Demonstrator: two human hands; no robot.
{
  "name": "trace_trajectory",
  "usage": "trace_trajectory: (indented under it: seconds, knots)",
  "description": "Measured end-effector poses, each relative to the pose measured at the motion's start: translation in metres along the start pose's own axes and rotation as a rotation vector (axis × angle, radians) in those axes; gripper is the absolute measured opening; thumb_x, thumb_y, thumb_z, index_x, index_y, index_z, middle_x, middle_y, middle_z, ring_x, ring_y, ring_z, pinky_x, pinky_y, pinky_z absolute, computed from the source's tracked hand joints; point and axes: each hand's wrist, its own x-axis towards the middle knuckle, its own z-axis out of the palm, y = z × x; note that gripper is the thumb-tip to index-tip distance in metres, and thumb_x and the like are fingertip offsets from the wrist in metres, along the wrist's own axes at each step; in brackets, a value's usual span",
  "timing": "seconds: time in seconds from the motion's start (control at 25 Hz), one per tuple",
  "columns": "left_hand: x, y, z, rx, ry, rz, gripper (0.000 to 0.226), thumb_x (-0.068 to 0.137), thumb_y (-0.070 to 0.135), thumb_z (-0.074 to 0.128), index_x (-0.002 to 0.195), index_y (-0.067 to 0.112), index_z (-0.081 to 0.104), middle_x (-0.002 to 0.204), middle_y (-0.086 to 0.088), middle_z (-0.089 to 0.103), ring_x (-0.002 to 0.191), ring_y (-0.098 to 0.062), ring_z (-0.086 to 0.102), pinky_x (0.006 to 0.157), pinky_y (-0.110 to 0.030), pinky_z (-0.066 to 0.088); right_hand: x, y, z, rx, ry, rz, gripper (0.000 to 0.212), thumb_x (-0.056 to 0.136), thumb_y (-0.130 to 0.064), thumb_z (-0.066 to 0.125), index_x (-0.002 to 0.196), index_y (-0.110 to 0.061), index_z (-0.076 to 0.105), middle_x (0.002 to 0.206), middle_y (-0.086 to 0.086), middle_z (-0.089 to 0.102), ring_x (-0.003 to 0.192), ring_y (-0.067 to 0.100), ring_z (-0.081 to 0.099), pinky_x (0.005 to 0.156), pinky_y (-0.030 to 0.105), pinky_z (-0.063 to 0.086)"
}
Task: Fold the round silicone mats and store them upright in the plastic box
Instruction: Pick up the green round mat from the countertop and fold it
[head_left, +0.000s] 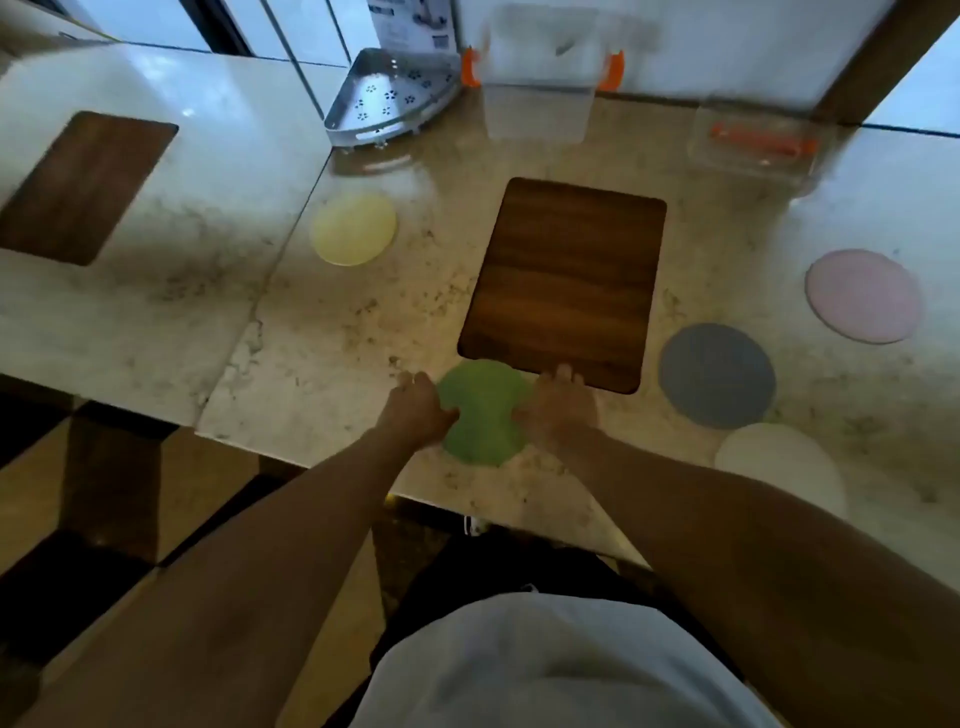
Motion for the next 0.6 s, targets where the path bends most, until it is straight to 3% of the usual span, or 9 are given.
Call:
trace_trajectory:
  seconds: [0.12,0.28,0.44,0.6]
  knots:
    - [0.006,-0.003,0.01,-0.107,0.002,-0.021,0.06,0.088,0.036,0.062,0.126,-0.006,0.044,0.137,-0.031,0.038,0.113,-0.046,0.052,0.091,-0.047,0.046,-0.004,-0.009,0.01,0.09,-0.048,0.104,0.047,0.086,-0.041,0.062,0.118,-0.008,0.056,0.125,0.013,0.045,0.108,0.033,0.053,0.092,0.044,0.048]
    - [0.007,-0.003,0.018,-0.204,0.073,-0.005,0.043,0.087,0.029,0.063,0.112,-0.005,0.051,0.127,-0.027,0.043,0.105,-0.045,0.052,0.087,-0.047,0.047,-0.002,-0.021,0.02,0.183,-0.04,0.203,0.036,0.087,-0.033,0.063,0.113,-0.008,0.056,0.128,0.015,0.043,0.104,0.036,0.057,0.088,0.045,0.049]
    - [0.009,-0.007,0.02,-0.349,0.144,-0.036,0.033,0.085,0.022,0.064,0.109,-0.001,0.061,0.117,-0.024,0.055,0.105,-0.04,0.055,0.087,-0.041,0.048,-0.001,-0.025,0.025,0.276,0.031,0.285,0.035,0.088,-0.032,0.062,0.111,-0.006,0.055,0.119,0.014,0.049,0.102,0.034,0.059,0.084,0.043,0.049]
    - [0.016,-0.011,0.01,-0.596,0.177,-0.146,0.02,0.084,0.018,0.07,0.098,0.004,0.073,0.097,-0.016,0.073,0.09,-0.03,0.067,0.071,-0.029,0.046,0.005,-0.017,0.025,0.425,0.08,0.377,0.023,0.087,-0.025,0.06,0.1,-0.007,0.064,0.101,0.014,0.066,0.093,0.033,0.065,0.072,0.035,0.05]
